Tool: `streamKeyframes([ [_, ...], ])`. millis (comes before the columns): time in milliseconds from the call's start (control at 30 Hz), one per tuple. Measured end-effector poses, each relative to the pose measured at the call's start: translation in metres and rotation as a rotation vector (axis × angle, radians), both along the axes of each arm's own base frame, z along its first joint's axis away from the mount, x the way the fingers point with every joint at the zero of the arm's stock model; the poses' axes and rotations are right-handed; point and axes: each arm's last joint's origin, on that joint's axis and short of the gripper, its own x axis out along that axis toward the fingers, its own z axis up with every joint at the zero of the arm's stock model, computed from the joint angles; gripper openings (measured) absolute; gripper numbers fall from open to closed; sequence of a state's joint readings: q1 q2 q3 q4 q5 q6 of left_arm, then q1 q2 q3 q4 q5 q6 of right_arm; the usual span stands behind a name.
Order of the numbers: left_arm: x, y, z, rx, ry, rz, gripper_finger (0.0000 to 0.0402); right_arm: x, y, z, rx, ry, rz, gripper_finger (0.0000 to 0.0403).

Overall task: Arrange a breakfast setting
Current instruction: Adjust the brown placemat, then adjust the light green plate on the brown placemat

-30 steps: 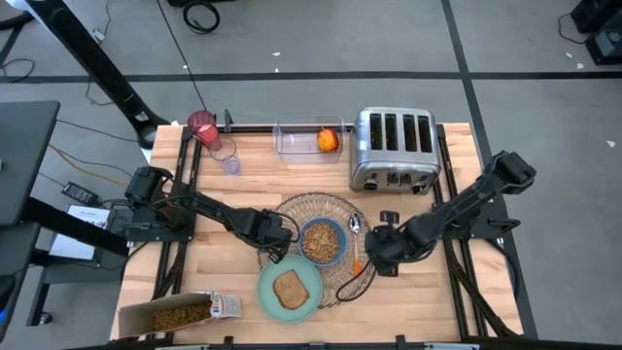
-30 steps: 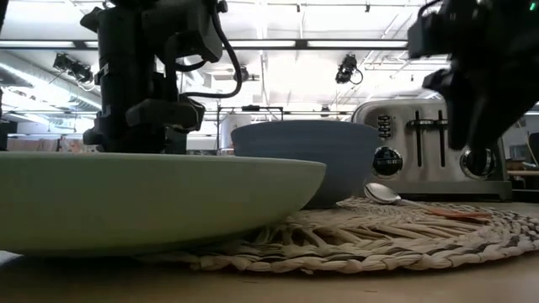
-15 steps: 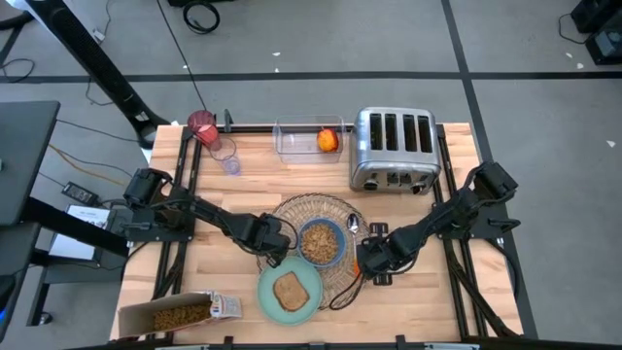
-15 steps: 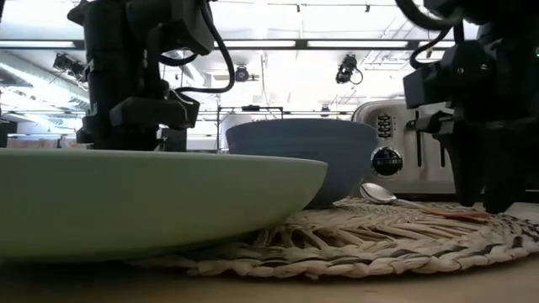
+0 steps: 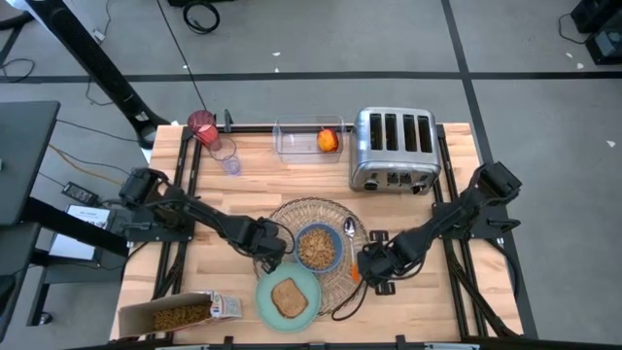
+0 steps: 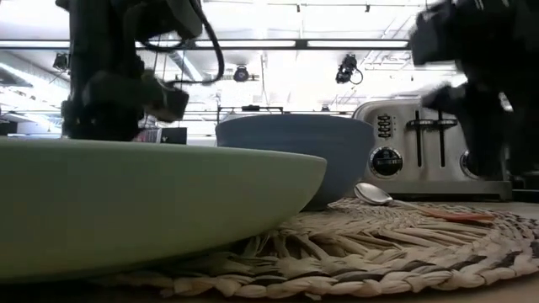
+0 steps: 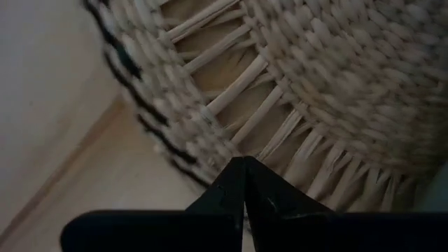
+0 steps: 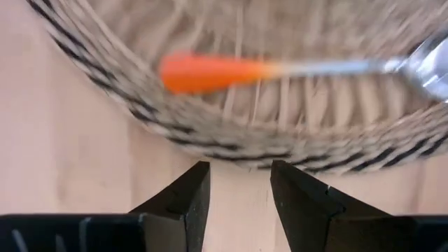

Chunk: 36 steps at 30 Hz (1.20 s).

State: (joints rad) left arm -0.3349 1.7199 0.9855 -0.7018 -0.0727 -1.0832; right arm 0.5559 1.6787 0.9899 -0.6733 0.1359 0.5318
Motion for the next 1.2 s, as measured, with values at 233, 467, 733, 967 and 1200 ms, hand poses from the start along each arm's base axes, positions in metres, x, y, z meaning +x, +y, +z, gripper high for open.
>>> streamKeyframes([
  [233,-0.012,0.004,0.050,-0.011,-0.085,-0.016,0.0011,0.014,0.011,0.041,0.015,-0.184,0.024,0.0158],
  [467,-0.015,-0.028,0.079,-0.126,-0.330,-0.054,0.0066,0.027,0.020,0.060,-0.026,-0.362,0.079,0.0158],
  [733,-0.006,-0.041,0.061,-0.041,-0.337,-0.140,0.0164,0.040,0.010,0.071,-0.068,-0.401,0.154,0.0158],
  [967,0.007,-0.035,0.038,-0.034,-0.276,-0.140,0.0182,0.042,0.007,0.071,-0.054,-0.402,0.115,0.0158],
  [1200,0.013,-0.033,0.017,-0.051,-0.182,-0.138,0.0173,0.040,0.010,0.071,-0.019,-0.395,0.095,0.0158],
])
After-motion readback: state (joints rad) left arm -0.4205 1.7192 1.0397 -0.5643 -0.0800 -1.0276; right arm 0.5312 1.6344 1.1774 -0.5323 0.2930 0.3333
